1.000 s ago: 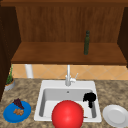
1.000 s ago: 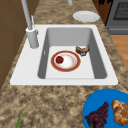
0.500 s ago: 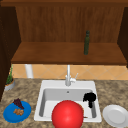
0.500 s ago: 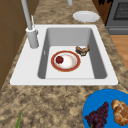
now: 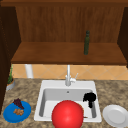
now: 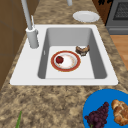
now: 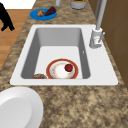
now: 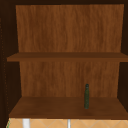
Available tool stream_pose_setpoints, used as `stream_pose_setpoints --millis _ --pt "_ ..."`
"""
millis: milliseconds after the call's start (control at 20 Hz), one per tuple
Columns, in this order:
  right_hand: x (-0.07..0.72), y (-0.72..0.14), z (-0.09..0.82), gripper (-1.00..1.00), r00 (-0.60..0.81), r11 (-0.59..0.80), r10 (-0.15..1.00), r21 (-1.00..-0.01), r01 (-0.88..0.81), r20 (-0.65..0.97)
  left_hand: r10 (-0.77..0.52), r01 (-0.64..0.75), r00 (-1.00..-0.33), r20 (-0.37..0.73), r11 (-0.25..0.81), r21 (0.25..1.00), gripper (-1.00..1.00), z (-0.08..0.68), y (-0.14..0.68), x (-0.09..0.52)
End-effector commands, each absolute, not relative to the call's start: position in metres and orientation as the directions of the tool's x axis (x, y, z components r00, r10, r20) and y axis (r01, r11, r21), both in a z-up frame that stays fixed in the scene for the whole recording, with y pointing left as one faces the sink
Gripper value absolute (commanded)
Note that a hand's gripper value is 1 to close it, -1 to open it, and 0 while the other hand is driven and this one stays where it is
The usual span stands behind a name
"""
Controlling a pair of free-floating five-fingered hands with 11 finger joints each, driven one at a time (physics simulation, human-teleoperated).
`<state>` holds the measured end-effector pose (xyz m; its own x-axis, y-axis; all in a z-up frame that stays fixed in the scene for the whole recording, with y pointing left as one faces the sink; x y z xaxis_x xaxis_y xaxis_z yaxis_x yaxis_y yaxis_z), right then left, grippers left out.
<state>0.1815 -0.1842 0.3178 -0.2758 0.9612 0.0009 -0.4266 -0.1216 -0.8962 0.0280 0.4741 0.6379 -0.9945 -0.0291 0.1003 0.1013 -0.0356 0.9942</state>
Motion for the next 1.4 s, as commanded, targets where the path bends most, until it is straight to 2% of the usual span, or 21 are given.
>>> stream_pose_setpoints --millis 0,450,1350 --pt "0.182 -0.184 0.318 0.0 -0.276 -0.122 0.961 -0.896 -0.427 0.001 -0.029 0.12 -0.993 0.119 -0.038 0.992 -1.0 0.656 0.451 0.02" --pt "0.182 -0.184 0.318 0.0 -0.276 -0.122 0.961 -0.896 -0.427 0.001 -0.216 0.112 -0.971 0.099 -0.05 0.992 -1.0 0.678 0.399 0.013" --pt "0.182 -0.184 0.318 0.0 -0.276 -0.122 0.961 -0.896 -0.427 0.001 -0.446 0.087 -0.893 0.056 -0.051 0.995 -1.0 0.688 0.296 0.015"
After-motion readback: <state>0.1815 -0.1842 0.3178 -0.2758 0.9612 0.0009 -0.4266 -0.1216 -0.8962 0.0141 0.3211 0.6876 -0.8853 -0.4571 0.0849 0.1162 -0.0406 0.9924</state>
